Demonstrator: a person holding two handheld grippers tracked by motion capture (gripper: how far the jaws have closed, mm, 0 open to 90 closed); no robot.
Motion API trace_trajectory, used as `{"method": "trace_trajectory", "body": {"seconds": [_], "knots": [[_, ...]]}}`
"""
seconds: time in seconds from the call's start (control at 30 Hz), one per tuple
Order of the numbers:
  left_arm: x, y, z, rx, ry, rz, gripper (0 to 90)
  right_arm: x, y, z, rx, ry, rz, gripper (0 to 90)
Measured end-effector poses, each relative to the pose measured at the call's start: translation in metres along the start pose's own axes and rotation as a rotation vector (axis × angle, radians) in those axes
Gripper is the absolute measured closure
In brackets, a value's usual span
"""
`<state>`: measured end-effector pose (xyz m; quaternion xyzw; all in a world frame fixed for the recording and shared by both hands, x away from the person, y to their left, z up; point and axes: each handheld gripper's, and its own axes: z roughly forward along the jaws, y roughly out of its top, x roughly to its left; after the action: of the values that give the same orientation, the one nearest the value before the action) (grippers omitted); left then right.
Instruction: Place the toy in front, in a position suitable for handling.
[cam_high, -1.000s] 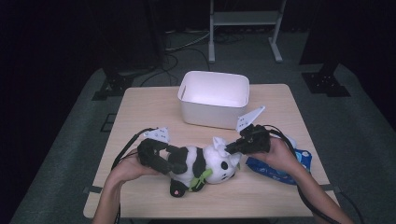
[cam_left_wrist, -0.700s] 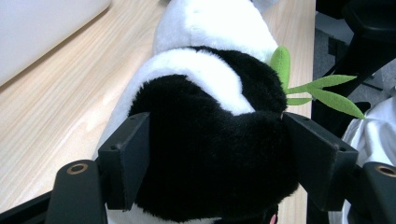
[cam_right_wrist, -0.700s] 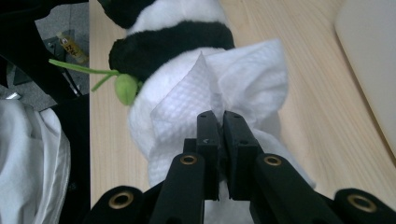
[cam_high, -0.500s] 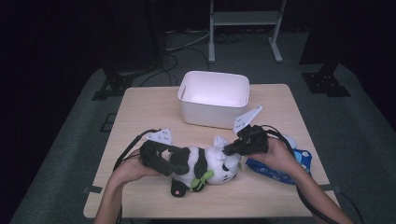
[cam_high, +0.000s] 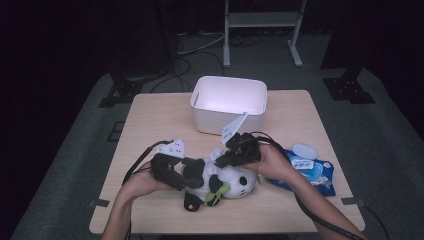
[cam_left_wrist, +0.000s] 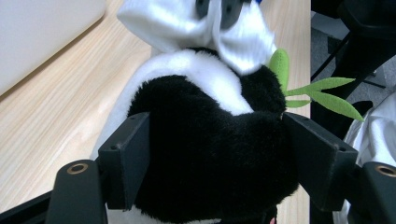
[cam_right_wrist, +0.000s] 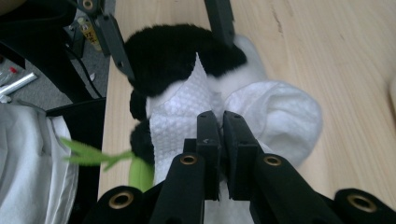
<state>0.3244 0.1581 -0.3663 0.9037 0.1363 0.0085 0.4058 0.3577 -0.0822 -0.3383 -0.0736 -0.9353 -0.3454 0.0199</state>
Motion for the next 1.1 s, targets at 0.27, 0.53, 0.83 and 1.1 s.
{"method": "trace_trajectory", "body": {"seconds": [0.27, 0.53, 0.83, 1.1], "knots": [[0.0, -0.001, 0.0, -0.006, 0.0, 0.0, 25.9, 0.007, 0.027, 0.013, 0.02, 0.024, -0.058, 84.9], [-0.001, -0.002, -0.001, -0.007, 0.002, 0.003, 26.0, 0.001, 0.017, 0.006, 0.051, -0.002, -0.034, 84.9], [0.0, -0.003, -0.001, -0.013, -0.002, 0.001, 26.0, -0.009, -0.018, -0.022, 0.019, -0.035, 0.047, 84.9], [-0.001, -0.003, -0.001, -0.017, -0.003, -0.003, 26.1, -0.008, -0.041, -0.041, 0.016, -0.065, 0.078, 84.9]]}}
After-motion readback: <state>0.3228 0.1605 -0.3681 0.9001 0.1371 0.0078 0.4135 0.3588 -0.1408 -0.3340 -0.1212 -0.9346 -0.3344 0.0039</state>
